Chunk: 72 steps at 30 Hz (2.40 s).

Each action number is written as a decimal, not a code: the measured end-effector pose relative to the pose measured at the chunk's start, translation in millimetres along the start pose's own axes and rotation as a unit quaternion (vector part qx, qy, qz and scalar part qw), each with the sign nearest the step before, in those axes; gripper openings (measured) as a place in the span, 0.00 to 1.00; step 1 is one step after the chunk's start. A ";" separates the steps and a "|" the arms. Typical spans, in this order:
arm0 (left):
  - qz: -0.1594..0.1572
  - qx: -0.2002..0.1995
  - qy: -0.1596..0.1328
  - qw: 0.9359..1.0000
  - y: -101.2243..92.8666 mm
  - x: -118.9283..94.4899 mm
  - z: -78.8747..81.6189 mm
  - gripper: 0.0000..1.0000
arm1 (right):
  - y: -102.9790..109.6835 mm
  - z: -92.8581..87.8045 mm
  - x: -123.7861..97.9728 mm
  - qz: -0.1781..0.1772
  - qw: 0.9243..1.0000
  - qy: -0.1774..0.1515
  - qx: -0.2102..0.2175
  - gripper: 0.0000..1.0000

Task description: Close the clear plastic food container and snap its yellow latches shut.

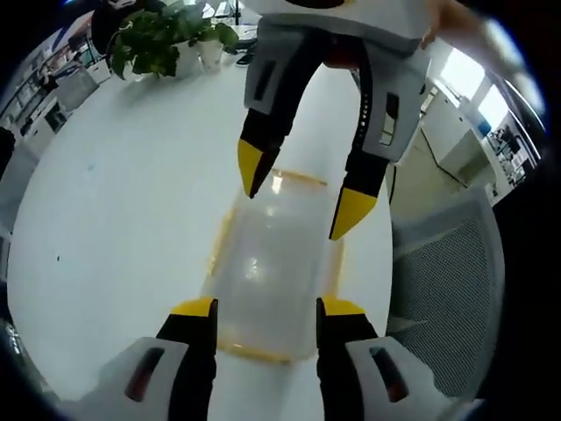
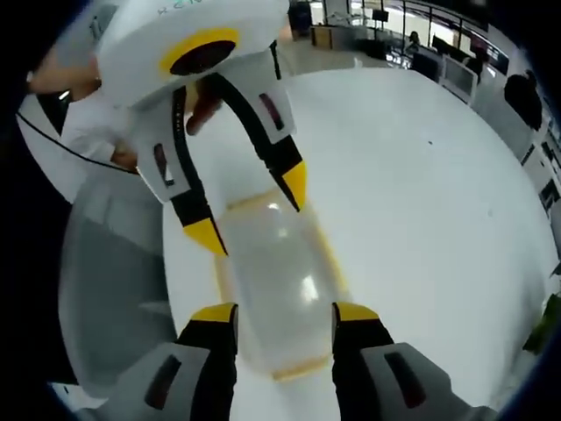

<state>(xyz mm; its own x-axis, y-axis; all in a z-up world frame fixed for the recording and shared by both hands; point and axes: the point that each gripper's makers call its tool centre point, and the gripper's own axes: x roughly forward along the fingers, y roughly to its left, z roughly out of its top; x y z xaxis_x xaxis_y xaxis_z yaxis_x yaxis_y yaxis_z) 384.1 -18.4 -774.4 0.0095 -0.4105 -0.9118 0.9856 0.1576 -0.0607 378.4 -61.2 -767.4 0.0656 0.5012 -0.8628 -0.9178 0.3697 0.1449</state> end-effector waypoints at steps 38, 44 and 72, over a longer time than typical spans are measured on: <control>0.007 0.062 0.019 0.998 -21.8 14.0 3.5 0.52 | -17.1 8.6 20.1 -0.029 0.999 0.000 -0.031 0.54; 0.028 0.096 0.028 0.995 -22.6 16.0 0.5 0.53 | -17.3 7.4 22.7 -0.015 1.000 0.000 -0.025 0.53; 0.046 0.117 0.044 0.991 -25.3 18.7 -2.3 0.60 | -20.9 9.3 26.3 0.041 0.997 0.041 -0.051 0.50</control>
<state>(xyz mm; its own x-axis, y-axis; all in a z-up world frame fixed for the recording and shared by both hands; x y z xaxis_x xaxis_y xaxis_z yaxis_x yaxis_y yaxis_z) 359.0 -28.0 -790.9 0.0966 -0.3218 -0.9419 0.9935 -0.0257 0.1107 402.9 -48.4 -788.7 -0.0388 0.4596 -0.8873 -0.9541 0.2467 0.1695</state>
